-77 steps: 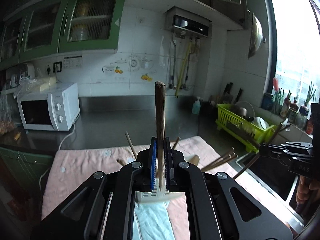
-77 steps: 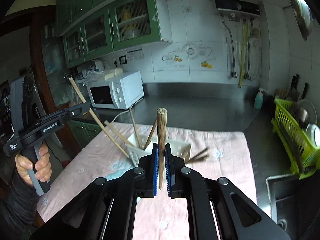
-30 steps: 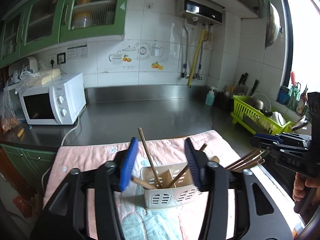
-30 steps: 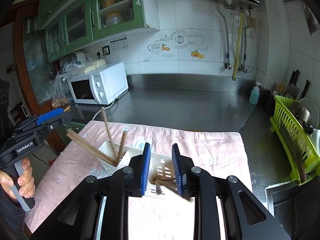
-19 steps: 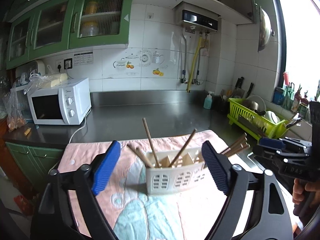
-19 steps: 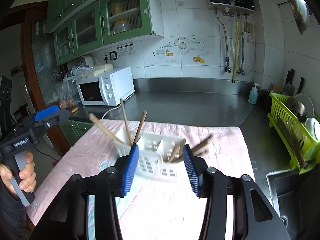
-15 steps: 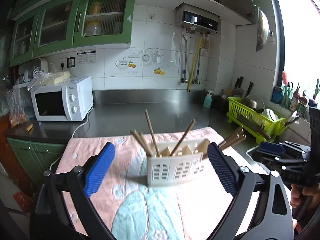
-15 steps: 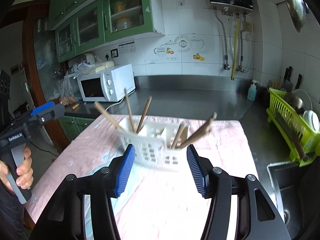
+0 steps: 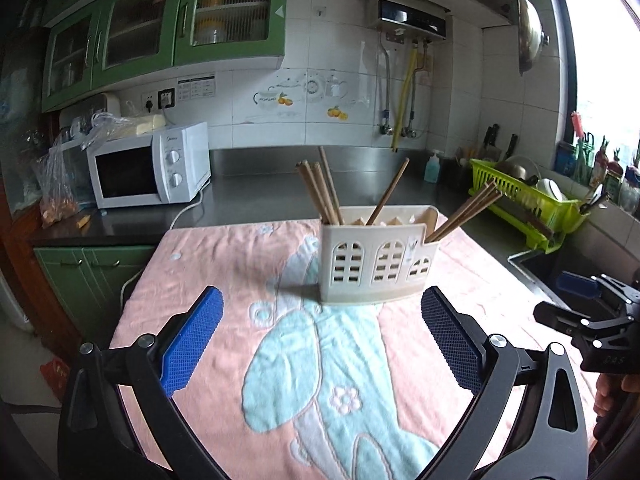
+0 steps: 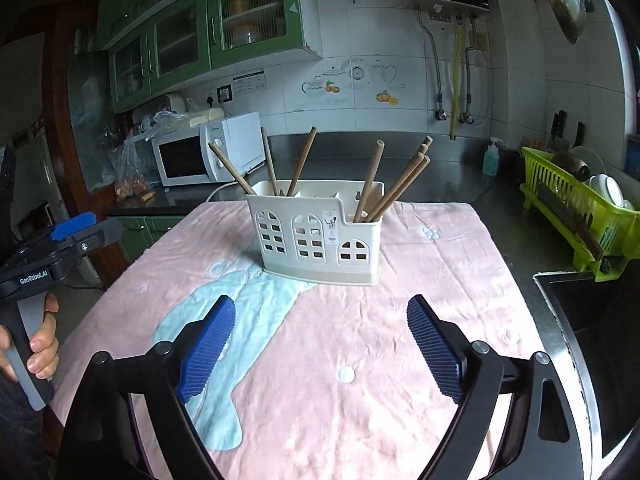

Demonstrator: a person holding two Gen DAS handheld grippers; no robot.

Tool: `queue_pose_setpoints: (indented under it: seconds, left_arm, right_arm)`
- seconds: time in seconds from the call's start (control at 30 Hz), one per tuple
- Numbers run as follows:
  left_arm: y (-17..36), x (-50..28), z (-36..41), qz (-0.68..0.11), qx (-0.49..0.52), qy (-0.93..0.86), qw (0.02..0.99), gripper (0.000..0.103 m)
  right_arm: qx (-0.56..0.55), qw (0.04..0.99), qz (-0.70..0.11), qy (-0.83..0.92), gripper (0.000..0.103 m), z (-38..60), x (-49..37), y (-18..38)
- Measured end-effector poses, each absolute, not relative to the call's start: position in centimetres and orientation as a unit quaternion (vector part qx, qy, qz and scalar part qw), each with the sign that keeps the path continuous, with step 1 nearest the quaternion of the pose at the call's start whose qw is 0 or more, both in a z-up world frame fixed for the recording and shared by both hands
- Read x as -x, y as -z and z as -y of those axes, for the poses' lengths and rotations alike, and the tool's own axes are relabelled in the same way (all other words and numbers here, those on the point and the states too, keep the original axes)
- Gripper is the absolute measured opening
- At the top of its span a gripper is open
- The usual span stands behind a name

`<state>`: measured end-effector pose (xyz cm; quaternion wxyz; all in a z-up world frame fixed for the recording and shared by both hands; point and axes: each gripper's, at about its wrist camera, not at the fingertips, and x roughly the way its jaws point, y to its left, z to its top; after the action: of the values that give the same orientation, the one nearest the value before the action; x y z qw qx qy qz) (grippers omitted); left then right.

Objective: Organize utensils

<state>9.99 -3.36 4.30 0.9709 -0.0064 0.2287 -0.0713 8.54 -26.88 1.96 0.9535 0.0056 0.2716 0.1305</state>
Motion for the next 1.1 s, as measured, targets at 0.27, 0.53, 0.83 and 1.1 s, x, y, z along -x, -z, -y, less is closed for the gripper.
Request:
queue_pose_setpoints:
  seconds: [0.27,0.53,0.83,1.1]
  left_arm:
    - [-2.2,-8.1,2.3,-0.244,-0.007,0.051,0.968,0.098]
    - [-0.6,-7.0,1.8,-0.255,-0.011,0.037,0.966,0.098]
    - [0.3,-6.7,1.3,-0.263,-0.011,0.027,0.964,0.098]
    - [0.6,-6.6,1.3,-0.266,-0.013,0.027,0.964,0.098]
  right_arm:
    - [0.000,0.955,-0.275,-0.111,0.090,26.4,-6.7,-0.6]
    - [-0.007,0.952,-0.288,-0.104,0.091,26.1,-6.2,0.8]
    - [-0.012,0.951,-0.292,-0.103,0.092,26.1,-6.1,1.2]
    - [-0.014,0.950,-0.294,-0.104,0.092,26.1,-6.0,1.4]
